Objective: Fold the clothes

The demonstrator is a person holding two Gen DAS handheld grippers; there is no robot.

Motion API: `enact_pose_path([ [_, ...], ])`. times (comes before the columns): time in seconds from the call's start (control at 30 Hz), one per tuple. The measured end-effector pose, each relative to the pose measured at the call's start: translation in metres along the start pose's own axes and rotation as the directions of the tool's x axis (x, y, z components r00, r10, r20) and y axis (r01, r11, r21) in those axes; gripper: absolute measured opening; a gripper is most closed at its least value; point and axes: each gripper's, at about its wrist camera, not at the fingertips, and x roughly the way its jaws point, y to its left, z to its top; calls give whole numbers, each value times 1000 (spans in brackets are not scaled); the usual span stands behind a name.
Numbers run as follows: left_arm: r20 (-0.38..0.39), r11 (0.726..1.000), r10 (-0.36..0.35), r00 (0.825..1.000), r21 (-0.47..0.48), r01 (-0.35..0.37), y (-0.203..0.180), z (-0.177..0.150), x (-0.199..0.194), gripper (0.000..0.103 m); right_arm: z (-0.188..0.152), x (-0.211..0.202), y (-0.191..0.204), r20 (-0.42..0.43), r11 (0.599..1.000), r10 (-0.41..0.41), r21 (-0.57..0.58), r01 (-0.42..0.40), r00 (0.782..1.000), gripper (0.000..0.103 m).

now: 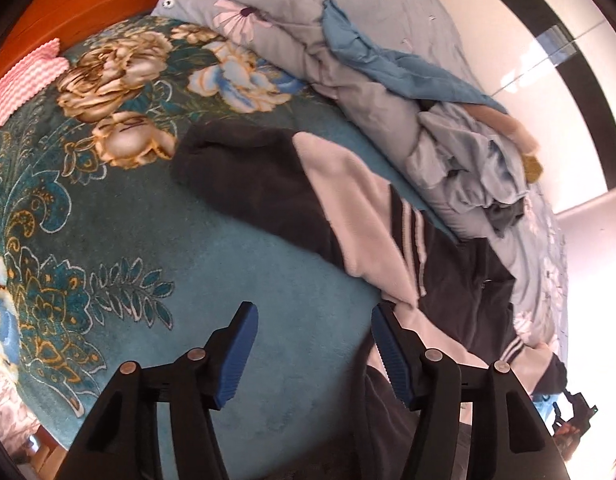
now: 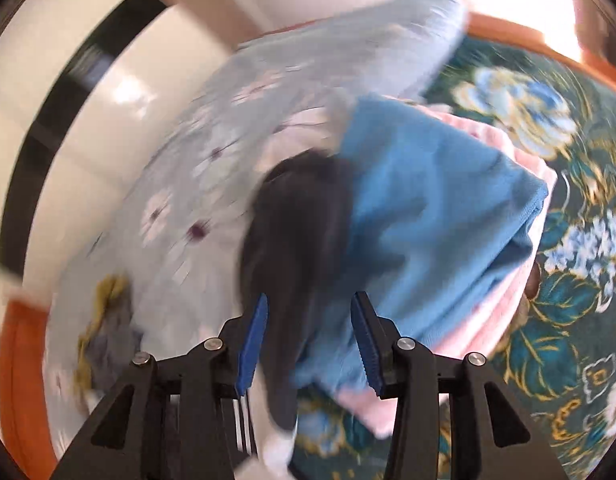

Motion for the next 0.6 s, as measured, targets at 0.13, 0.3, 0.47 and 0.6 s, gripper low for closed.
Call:
enact_pose_path([
  [0.13, -22, 999, 27, 999, -26, -27, 5, -2, 11, 63, 15, 19, -11, -18, 993, 60, 106, -57, 998, 28],
  [0.3, -27, 999, 38, 999, -37, -39, 12, -5, 11, 63, 13, -6, 11, 36, 989, 132, 61, -134, 991, 7],
  [0.47, -3, 998, 50, 999, -28, -50, 20, -8, 3, 63, -33, -64, 105, 93, 934, 268, -271, -235, 959, 7],
  [0.6, 16, 998, 41, 999, -51, -40, 32, -7, -1, 63, -105, -93, 199, 56, 770, 362, -581, -264, 930, 7],
])
